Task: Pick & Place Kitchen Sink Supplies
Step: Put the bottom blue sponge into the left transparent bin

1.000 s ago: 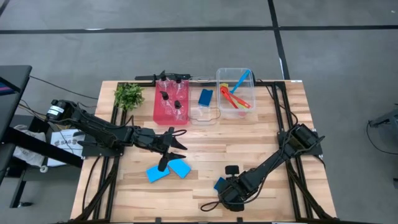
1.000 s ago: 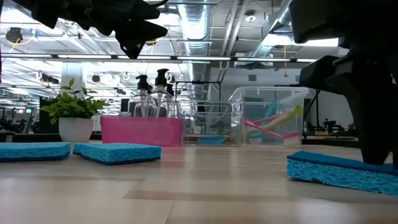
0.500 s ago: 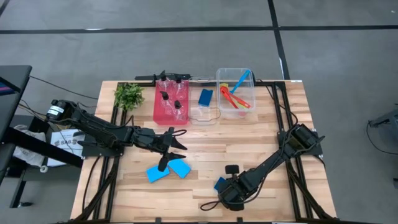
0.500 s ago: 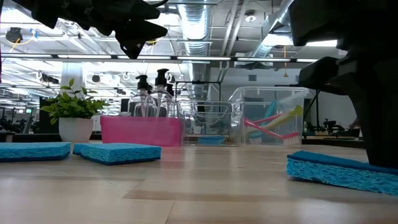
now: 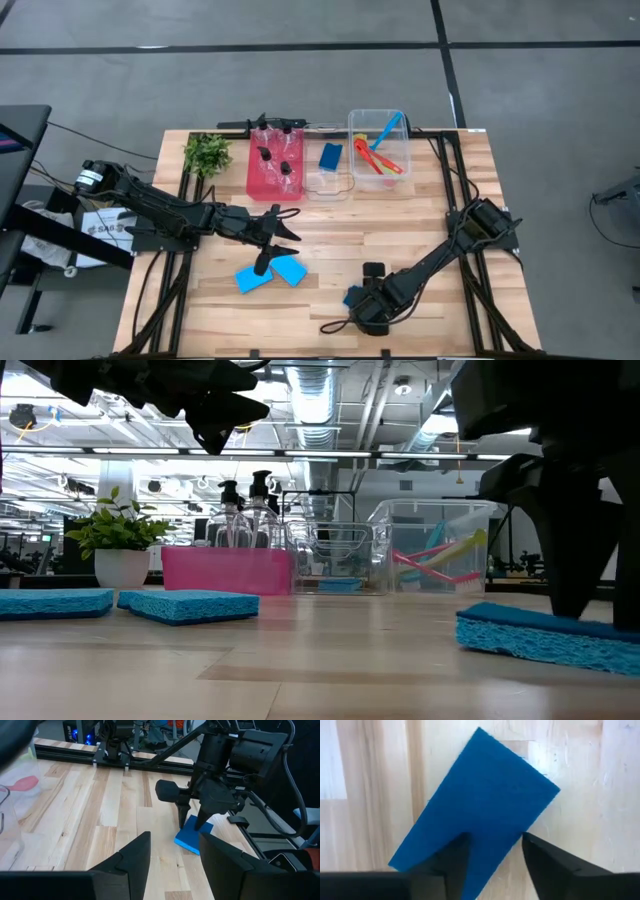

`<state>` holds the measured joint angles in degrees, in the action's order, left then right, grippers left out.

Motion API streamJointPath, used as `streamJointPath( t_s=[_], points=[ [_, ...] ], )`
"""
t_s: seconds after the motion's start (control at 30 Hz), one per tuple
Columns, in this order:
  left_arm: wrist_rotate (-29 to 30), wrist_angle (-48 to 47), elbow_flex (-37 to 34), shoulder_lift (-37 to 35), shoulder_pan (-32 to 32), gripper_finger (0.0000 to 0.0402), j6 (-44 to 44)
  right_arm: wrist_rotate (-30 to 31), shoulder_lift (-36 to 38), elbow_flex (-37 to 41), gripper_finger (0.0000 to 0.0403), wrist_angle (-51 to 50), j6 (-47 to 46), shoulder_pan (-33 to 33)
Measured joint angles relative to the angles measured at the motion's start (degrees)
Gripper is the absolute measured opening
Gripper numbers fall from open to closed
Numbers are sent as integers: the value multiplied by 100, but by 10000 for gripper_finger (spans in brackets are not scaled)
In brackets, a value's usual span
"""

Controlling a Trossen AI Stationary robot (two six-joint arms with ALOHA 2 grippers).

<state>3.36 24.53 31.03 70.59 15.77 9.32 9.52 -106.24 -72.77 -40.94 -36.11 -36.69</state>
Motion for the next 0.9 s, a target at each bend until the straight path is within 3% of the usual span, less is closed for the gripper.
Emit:
streamJointPath(
  t_s=[0.2, 0.37, 0.5, 0.7, 0.9],
  points=[
    [2, 0, 0, 0, -1, 168, 0, -5, 0, -2, 231, 48, -283, 13],
    [0, 0, 0, 0, -2, 168, 0, -41, 0, -2, 245, 76, -299, 13],
    [1, 0, 0, 0, -1, 168, 0, -139, 2, 87, 232, 231, -298, 64],
    [1, 2, 0, 0, 0, 168, 9, -965, 23, 922, 202, 1618, -257, 264],
    [2, 4, 0, 0, -2, 168, 15, -1303, 42, 1115, 148, 2036, -171, 444]
  ],
)
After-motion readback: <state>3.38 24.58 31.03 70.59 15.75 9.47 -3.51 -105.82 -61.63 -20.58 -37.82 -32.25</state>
